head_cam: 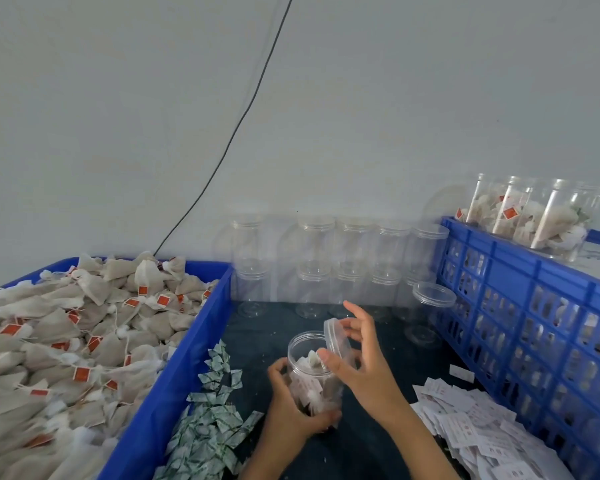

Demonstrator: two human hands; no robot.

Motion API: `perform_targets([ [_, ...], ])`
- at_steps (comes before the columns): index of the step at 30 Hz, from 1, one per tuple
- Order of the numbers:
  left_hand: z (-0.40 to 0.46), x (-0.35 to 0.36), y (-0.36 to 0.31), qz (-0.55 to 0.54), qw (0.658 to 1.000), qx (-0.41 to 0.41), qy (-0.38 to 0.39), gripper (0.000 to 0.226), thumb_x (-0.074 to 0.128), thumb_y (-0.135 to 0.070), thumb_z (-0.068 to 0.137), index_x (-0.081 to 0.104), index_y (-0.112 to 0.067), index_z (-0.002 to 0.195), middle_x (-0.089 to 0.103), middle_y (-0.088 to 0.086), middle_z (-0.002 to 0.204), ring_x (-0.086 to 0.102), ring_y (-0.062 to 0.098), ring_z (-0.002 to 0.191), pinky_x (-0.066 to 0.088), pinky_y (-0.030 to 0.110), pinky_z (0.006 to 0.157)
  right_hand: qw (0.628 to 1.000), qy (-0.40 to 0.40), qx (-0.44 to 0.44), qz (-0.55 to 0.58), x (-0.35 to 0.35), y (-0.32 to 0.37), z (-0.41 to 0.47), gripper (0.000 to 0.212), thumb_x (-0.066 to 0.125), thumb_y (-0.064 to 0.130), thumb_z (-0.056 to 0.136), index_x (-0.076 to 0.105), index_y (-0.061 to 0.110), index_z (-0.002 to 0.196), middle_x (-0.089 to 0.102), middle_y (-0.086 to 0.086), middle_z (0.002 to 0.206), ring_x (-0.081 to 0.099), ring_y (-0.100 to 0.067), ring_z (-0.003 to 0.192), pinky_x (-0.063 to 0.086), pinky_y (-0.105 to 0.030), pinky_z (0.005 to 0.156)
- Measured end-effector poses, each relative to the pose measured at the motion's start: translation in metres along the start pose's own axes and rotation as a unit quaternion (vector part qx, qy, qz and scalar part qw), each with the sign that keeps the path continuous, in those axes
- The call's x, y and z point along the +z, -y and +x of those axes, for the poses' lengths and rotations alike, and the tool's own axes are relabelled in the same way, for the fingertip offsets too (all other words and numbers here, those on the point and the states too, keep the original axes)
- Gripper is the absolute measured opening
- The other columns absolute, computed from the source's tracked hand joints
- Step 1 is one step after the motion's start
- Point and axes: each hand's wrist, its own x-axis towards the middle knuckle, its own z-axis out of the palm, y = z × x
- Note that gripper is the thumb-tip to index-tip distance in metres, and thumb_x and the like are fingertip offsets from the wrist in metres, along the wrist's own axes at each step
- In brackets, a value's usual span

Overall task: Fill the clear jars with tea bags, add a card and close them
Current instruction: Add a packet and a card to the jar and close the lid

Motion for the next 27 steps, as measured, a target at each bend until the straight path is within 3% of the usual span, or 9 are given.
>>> perform_targets([
  [6, 0.000, 0.002, 0.003, 0.032, 0.999, 0.010, 0.003, 0.096, 0.088, -0.030, 0.058, 0.017, -0.040, 0.122, 0.057, -0.004, 0.127, 0.062, 0.009, 0.110, 0.052, 0.036, 0.095, 0.980, 0.114, -0.040, -0.159, 0.007, 0.013, 0.020, 0.051, 0.065, 0.066, 0.076, 0.049, 0.052, 0.122, 0.040, 0.030, 0.124, 0.037, 0.009, 0.121, 0.038, -0.012, 0.088],
  [9, 0.000, 0.002, 0.003, 0.033, 0.999, 0.021, -0.020, 0.095, 0.091, -0.031, 0.053, 0.024, -0.046, 0.120, 0.060, -0.007, 0.119, 0.065, 0.007, 0.103, 0.056, 0.034, 0.086, 0.962, 0.132, -0.053, -0.232, 0.011, 0.010, 0.021, 0.048, 0.052, 0.074, 0.079, 0.049, 0.057, 0.123, 0.036, 0.030, 0.118, 0.032, 0.009, 0.119, 0.036, -0.014, 0.089],
  [12, 0.002, -0.002, 0.000, 0.022, 0.998, 0.033, -0.049, 0.090, 0.092, -0.030, 0.046, 0.040, -0.052, 0.116, 0.065, -0.008, 0.113, 0.066, 0.004, 0.099, 0.056, 0.024, 0.076, 0.964, 0.103, -0.046, -0.241, 0.004, 0.006, 0.016, 0.045, 0.044, 0.073, 0.083, 0.038, 0.067, 0.127, 0.033, 0.031, 0.121, 0.037, 0.009, 0.117, 0.039, -0.020, 0.093],
  [15, 0.003, -0.003, 0.000, 0.004, 0.998, 0.048, -0.051, 0.092, 0.093, -0.025, 0.046, 0.052, -0.045, 0.125, 0.062, -0.008, 0.123, 0.061, 0.006, 0.112, 0.055, 0.025, 0.086, 0.985, 0.063, -0.006, -0.161, -0.003, 0.002, 0.008, 0.042, 0.052, 0.063, 0.085, 0.039, 0.071, 0.124, 0.040, 0.026, 0.121, 0.043, 0.011, 0.114, 0.041, -0.013, 0.085],
  [18, 0.001, 0.001, -0.001, 0.020, 0.996, 0.058, -0.060, 0.097, 0.093, -0.031, 0.040, 0.051, -0.044, 0.127, 0.053, -0.013, 0.129, 0.054, 0.002, 0.118, 0.049, 0.022, 0.094, 0.995, -0.013, -0.003, -0.097, -0.002, -0.006, -0.001, 0.040, 0.061, 0.042, 0.090, 0.049, 0.065, 0.121, 0.047, 0.016, 0.118, 0.046, 0.012, 0.109, 0.039, -0.004, 0.083],
  [21, 0.004, 0.004, -0.004, -0.011, 0.995, 0.047, -0.090, 0.115, 0.096, -0.025, 0.034, 0.041, -0.036, 0.135, 0.042, -0.017, 0.132, 0.047, -0.008, 0.118, 0.044, 0.011, 0.090, 0.995, -0.094, 0.018, -0.034, 0.001, -0.012, -0.004, 0.040, 0.060, 0.029, 0.093, 0.055, 0.056, 0.122, 0.053, 0.009, 0.117, 0.049, 0.013, 0.103, 0.040, -0.010, 0.085],
  [23, 0.005, 0.004, -0.007, -0.095, 0.990, 0.005, -0.105, 0.111, 0.095, -0.030, 0.039, 0.039, -0.039, 0.135, 0.045, -0.010, 0.134, 0.052, 0.003, 0.119, 0.049, 0.025, 0.095, 0.990, -0.137, 0.036, 0.004, 0.003, -0.015, -0.007, 0.039, 0.058, 0.027, 0.094, 0.056, 0.051, 0.124, 0.056, 0.005, 0.118, 0.052, 0.010, 0.103, 0.041, -0.018, 0.090],
  [25, 0.005, 0.002, -0.009, -0.197, 0.975, -0.047, -0.094, 0.081, 0.087, -0.038, 0.058, 0.046, -0.040, 0.128, 0.055, 0.003, 0.133, 0.061, 0.020, 0.114, 0.052, 0.043, 0.095, 0.988, -0.149, 0.039, 0.010, 0.009, -0.017, -0.011, 0.040, 0.057, 0.028, 0.093, 0.055, 0.051, 0.126, 0.054, 0.007, 0.118, 0.050, 0.011, 0.105, 0.039, -0.020, 0.094],
  [27, 0.004, 0.001, -0.009, -0.226, 0.969, -0.074, -0.067, 0.059, 0.069, -0.040, 0.071, 0.050, -0.039, 0.127, 0.057, 0.008, 0.133, 0.063, 0.027, 0.113, 0.049, 0.051, 0.098, 0.989, -0.146, 0.035, 0.000, 0.014, -0.021, -0.016, 0.041, 0.058, 0.029, 0.093, 0.053, 0.052, 0.127, 0.051, 0.011, 0.118, 0.047, 0.014, 0.107, 0.036, -0.015, 0.093],
])
